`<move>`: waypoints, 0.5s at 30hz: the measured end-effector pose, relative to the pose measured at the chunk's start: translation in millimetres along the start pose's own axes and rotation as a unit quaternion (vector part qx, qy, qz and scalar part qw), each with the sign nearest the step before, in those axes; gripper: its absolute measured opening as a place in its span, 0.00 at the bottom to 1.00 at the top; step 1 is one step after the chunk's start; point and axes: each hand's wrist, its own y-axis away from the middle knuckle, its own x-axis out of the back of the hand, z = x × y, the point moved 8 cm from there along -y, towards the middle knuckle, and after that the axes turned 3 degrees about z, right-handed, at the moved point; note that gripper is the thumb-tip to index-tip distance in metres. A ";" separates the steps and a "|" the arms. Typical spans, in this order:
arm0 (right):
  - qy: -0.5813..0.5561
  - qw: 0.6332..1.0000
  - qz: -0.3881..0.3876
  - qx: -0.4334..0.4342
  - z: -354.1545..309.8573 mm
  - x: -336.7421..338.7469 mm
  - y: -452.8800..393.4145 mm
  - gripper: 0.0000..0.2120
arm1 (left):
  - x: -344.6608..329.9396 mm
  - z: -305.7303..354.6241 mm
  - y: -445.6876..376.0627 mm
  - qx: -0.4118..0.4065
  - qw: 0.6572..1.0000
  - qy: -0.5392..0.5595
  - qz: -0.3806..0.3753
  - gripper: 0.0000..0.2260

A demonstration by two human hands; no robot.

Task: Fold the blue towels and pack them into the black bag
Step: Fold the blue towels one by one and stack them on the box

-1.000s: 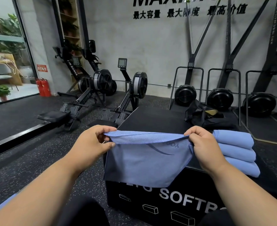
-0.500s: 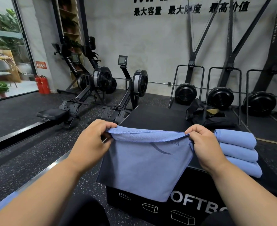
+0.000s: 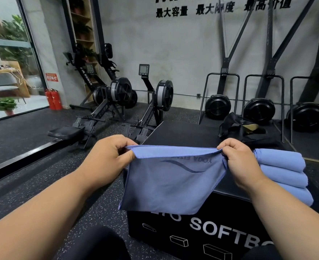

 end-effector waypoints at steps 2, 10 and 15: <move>0.001 1.000 -0.015 0.003 3.6 -1.5 0.7 0.15 | -0.6 -9.1 1.7 0.057 0.996 0.062 0.002 0.06; 0.006 0.996 -0.084 -0.034 23.1 -11.2 16.1 0.05 | -14.6 -17.9 19.9 0.150 0.968 0.203 0.013 0.09; -0.041 0.996 -0.065 -0.051 33.0 -5.7 17.9 0.10 | -9.7 -16.8 24.8 0.136 0.978 0.140 0.075 0.08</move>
